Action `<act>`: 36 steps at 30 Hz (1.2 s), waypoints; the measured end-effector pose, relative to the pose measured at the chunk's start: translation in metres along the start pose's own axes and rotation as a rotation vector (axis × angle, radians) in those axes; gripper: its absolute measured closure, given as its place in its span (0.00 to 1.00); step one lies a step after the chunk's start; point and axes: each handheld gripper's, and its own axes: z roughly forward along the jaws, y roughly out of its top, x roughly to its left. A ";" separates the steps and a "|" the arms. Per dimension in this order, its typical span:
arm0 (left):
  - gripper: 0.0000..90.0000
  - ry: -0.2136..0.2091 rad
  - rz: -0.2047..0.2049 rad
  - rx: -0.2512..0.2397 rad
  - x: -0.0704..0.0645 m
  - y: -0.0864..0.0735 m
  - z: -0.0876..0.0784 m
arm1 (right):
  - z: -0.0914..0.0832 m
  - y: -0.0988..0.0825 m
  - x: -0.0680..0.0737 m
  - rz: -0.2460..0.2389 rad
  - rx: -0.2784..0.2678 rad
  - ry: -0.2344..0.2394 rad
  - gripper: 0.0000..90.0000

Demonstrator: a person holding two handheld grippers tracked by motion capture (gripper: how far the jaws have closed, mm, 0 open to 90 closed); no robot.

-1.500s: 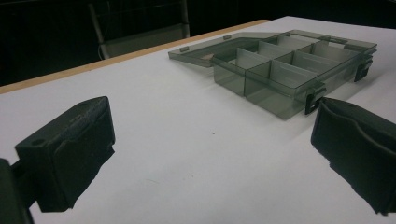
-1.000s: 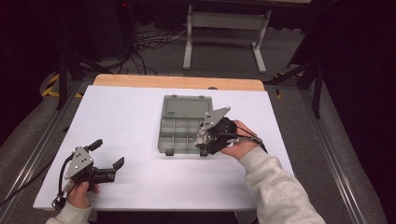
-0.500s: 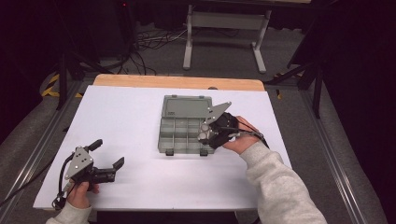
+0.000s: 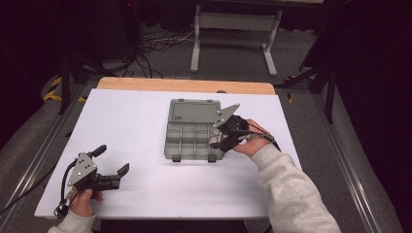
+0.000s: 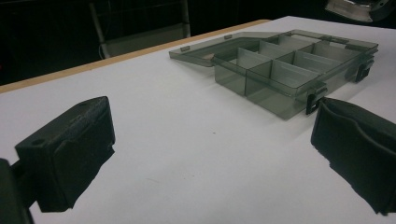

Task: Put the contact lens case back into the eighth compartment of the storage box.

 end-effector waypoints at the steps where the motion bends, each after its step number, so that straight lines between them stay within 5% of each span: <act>1: 0.00 0.000 0.000 0.000 0.000 0.000 0.000 | 0.001 0.000 -0.001 -0.002 0.006 -0.001 0.30; 36: 0.00 -0.003 0.003 -0.001 0.000 0.000 0.000 | 0.022 -0.006 -0.003 -0.066 0.122 0.076 0.30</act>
